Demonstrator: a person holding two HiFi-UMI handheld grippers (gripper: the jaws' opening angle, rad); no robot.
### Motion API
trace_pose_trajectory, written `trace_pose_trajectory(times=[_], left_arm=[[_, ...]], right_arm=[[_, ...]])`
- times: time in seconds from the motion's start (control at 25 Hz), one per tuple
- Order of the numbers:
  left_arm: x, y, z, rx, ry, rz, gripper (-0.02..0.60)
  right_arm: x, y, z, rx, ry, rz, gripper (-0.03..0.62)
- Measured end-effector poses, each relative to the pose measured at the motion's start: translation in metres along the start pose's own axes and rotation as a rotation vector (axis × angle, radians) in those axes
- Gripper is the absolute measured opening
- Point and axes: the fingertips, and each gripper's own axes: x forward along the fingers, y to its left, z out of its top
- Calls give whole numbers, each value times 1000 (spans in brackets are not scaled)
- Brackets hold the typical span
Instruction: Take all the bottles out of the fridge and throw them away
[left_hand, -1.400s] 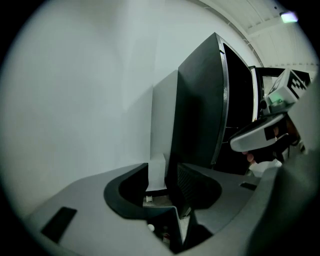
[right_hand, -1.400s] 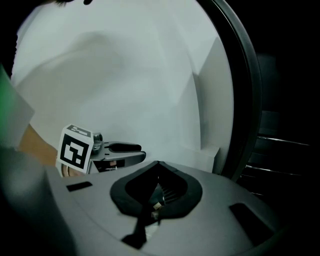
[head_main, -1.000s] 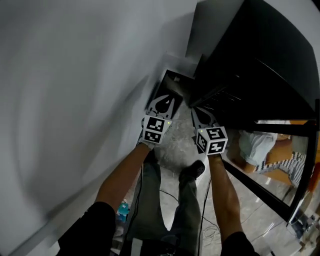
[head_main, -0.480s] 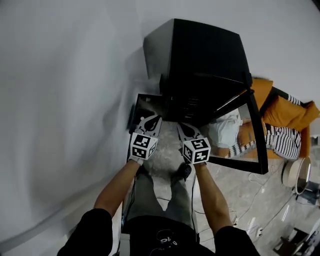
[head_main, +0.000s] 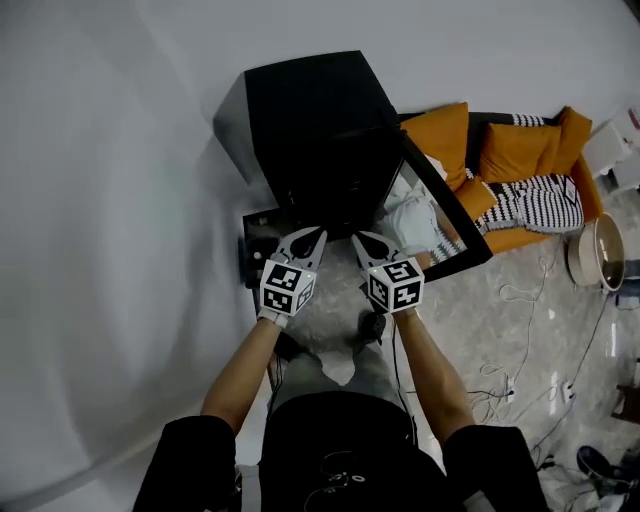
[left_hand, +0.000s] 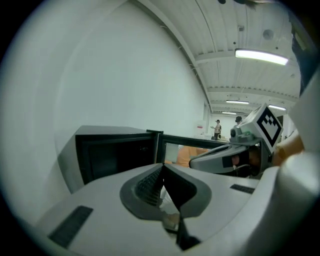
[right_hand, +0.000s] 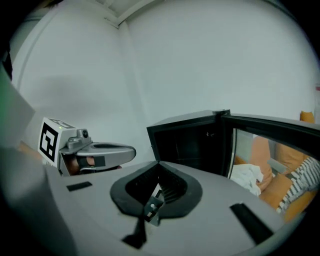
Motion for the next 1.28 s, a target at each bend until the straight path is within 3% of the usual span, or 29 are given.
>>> trace_pose_trajectory(times=[0.2,0.52,1.28], left_arm=[[10,-37,21,50,6,-66,6],[10,-68,46,89,-2,-94,6],[12,-58,50,95,9,-94,6]], right_arm=[[-43,-17,8,13,-32,-49,8],[-84,-27,20,11,-70,-71,8],[-71,-33,34,-32,-71,-53,8]])
